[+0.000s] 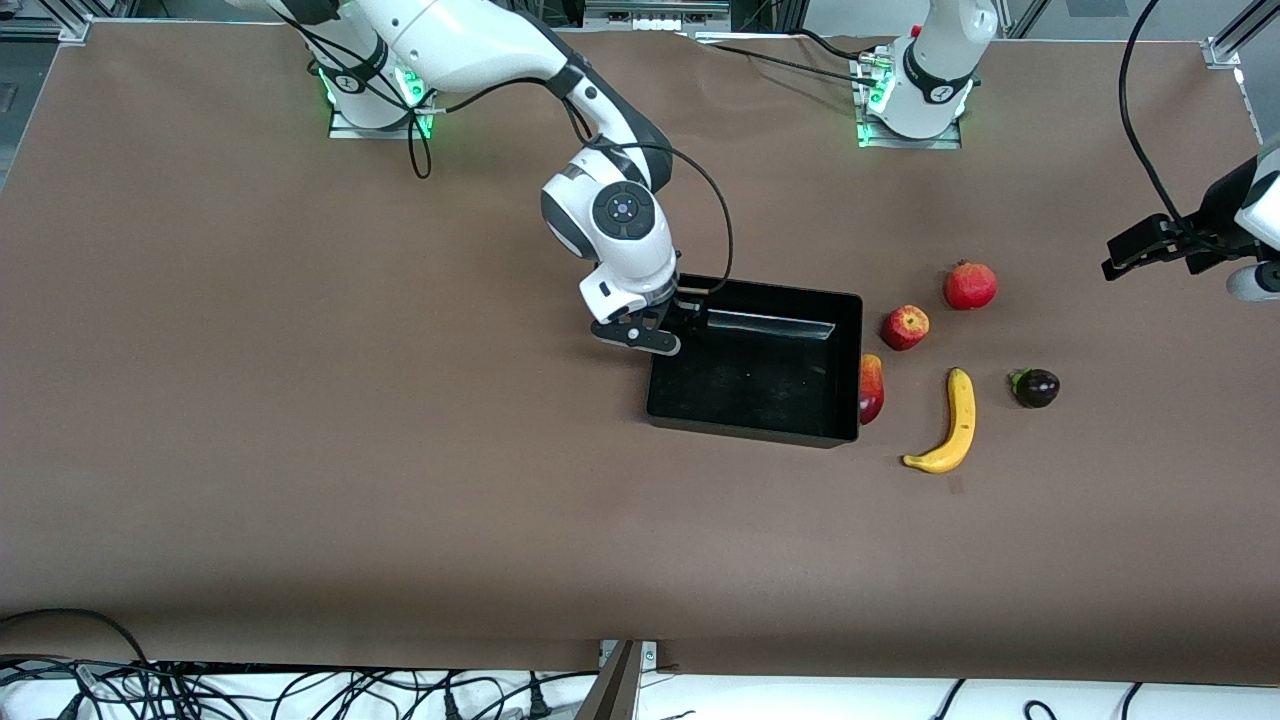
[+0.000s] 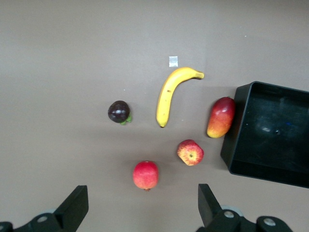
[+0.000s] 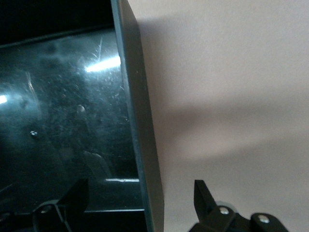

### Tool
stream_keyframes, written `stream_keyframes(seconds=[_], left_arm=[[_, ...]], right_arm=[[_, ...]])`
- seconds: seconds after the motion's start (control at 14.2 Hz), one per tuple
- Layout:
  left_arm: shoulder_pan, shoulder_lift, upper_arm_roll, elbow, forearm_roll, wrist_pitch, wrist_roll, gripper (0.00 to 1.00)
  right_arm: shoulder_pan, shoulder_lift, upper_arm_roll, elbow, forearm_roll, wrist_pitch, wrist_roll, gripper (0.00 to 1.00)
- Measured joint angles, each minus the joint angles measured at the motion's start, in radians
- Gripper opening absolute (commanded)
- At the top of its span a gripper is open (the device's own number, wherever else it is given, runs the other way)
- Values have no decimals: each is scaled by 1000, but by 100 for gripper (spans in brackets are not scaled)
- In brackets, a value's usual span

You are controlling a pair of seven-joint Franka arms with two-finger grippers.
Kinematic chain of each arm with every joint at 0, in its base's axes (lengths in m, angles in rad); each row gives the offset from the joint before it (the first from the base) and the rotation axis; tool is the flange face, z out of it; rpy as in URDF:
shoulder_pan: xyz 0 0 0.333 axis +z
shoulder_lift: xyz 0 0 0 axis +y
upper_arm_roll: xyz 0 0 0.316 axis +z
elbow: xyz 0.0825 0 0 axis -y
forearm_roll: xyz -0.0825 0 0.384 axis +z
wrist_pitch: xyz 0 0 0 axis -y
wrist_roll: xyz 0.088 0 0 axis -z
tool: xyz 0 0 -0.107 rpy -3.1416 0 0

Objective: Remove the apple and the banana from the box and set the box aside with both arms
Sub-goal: 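Grasp the rim of the black tray with the right gripper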

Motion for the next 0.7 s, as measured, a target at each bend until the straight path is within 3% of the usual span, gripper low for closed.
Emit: stream_keyframes(seconds=[0.07, 0.7], left_arm=[[0, 0, -7, 0, 12, 1, 1, 100], [0, 0, -13, 2, 26, 4, 57, 100]], right_arm=[[2, 6, -1, 0, -1, 1, 0, 0], [-3, 8, -50, 31, -7, -21, -112, 0]])
